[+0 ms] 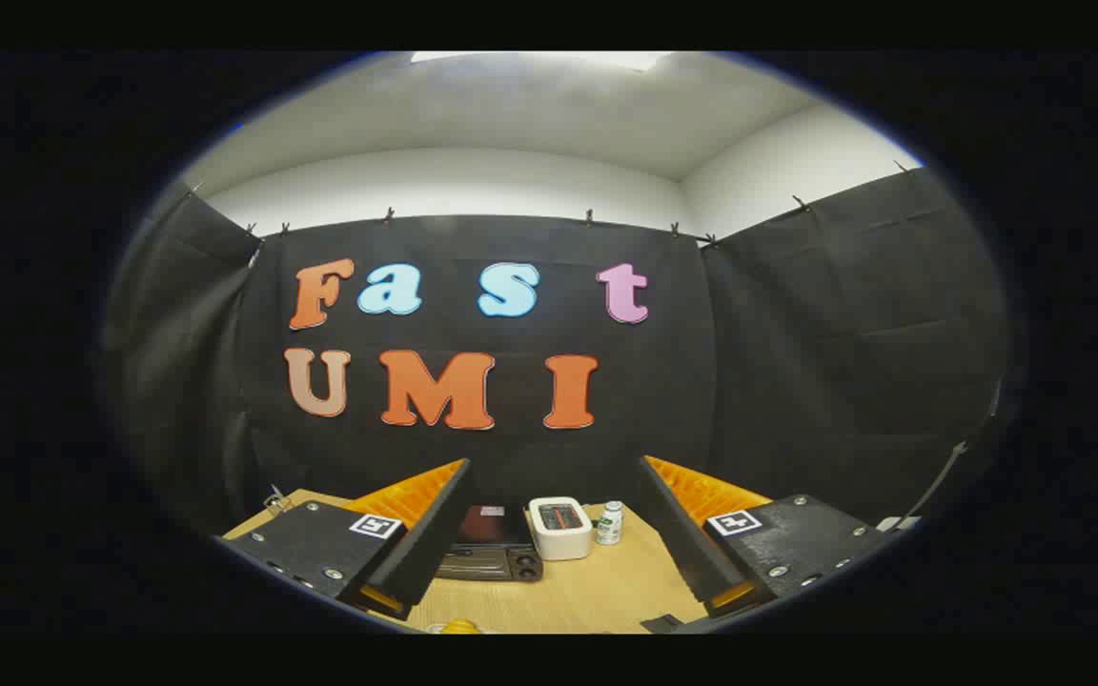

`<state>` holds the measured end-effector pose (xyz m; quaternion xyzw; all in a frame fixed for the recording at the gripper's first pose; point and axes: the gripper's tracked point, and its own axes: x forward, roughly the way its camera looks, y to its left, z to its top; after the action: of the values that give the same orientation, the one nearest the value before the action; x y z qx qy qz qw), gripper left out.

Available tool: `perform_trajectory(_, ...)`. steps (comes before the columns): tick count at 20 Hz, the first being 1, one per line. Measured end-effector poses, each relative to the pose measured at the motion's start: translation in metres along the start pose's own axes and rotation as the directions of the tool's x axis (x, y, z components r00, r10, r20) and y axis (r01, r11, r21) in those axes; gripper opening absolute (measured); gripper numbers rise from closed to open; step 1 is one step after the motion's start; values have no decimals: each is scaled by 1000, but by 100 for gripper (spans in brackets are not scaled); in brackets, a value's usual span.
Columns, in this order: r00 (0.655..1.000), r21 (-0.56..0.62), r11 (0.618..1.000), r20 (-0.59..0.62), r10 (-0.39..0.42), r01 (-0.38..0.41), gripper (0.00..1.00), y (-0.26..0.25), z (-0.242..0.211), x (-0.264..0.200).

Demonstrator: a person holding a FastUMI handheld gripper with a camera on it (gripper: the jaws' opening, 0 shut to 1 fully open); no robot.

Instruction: Open the toaster oven, put the food inside, and close the toaster oven door.

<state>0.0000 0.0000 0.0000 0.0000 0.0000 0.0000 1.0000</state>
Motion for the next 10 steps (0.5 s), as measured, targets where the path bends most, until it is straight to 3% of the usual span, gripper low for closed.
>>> perform_trajectory(10,999,4,1000,-17,28,-28,100,10,-5,3)
